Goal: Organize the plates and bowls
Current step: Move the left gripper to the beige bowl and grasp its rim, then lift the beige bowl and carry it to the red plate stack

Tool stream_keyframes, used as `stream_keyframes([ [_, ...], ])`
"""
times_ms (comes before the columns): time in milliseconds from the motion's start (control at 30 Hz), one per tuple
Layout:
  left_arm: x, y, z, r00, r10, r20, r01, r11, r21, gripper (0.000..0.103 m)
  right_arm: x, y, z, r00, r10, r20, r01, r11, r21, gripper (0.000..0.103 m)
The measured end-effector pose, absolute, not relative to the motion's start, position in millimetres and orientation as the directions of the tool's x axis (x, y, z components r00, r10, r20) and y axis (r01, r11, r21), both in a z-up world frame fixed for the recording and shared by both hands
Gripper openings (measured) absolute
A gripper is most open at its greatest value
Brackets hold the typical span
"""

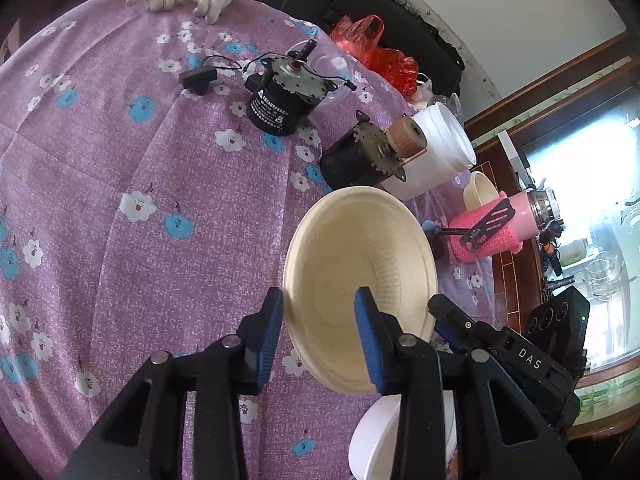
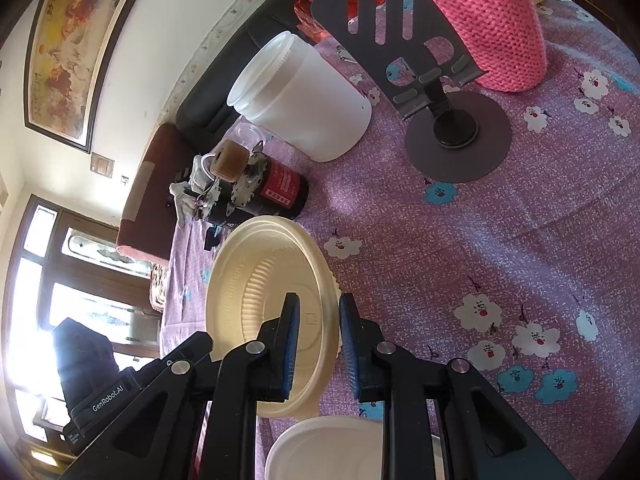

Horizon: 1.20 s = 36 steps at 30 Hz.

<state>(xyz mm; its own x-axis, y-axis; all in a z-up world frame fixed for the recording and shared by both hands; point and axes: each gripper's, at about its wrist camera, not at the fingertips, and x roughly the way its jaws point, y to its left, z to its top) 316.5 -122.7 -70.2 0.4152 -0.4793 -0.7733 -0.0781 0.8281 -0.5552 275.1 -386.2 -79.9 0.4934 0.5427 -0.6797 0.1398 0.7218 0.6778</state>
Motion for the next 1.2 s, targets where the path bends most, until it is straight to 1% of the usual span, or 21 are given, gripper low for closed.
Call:
stream_keyframes([
  [200,317,-123,-74,0.416,-0.464,-0.782,-0.084,0.837,-0.541,0.021,273,-389,-77,0.509,0.528,-0.679,0.146,0.725,0.673,0.022],
  [233,317,-123,-75,0.417,-0.46,-0.784,-0.087,0.839,-0.538,0.019,272,-390,-76,0.512,0.525,-0.68,0.148,0.726,0.671,0.02],
  [300,318,-122,-76,0.42,-0.454,-0.786,-0.09,0.841,-0.534,0.016,270,-390,-75,0.518,0.506,-0.689,0.154,0.738,0.657,0.012],
  [333,318,-122,-76,0.422,-0.452,-0.786,-0.091,0.841,-0.532,0.013,269,-391,-74,0.523,0.5,-0.691,0.155,0.741,0.653,0.011],
  [400,317,-120,-76,0.432,-0.444,-0.785,-0.098,0.842,-0.531,0.009,268,-391,-71,0.531,0.488,-0.693,0.156,0.747,0.646,0.01],
  [633,315,-118,-74,0.455,-0.421,-0.784,-0.108,0.848,-0.518,0.009,266,-384,-66,0.542,0.457,-0.705,0.15,0.773,0.616,0.009],
  [800,307,-113,-64,0.475,-0.415,-0.776,-0.104,0.849,-0.518,0.009,262,-378,-56,0.558,0.455,-0.694,0.131,0.778,0.615,0.009],
  [1033,279,-87,-44,0.523,-0.381,-0.763,-0.12,0.853,-0.508,0.009,246,-347,-31,0.574,0.441,-0.69,0.079,0.809,0.583,0.01],
  [1200,240,-57,-19,0.568,-0.35,-0.745,-0.121,0.859,-0.497,0.009,217,-317,-10,0.578,0.481,-0.659,0.012,0.803,0.596,0.01],
])
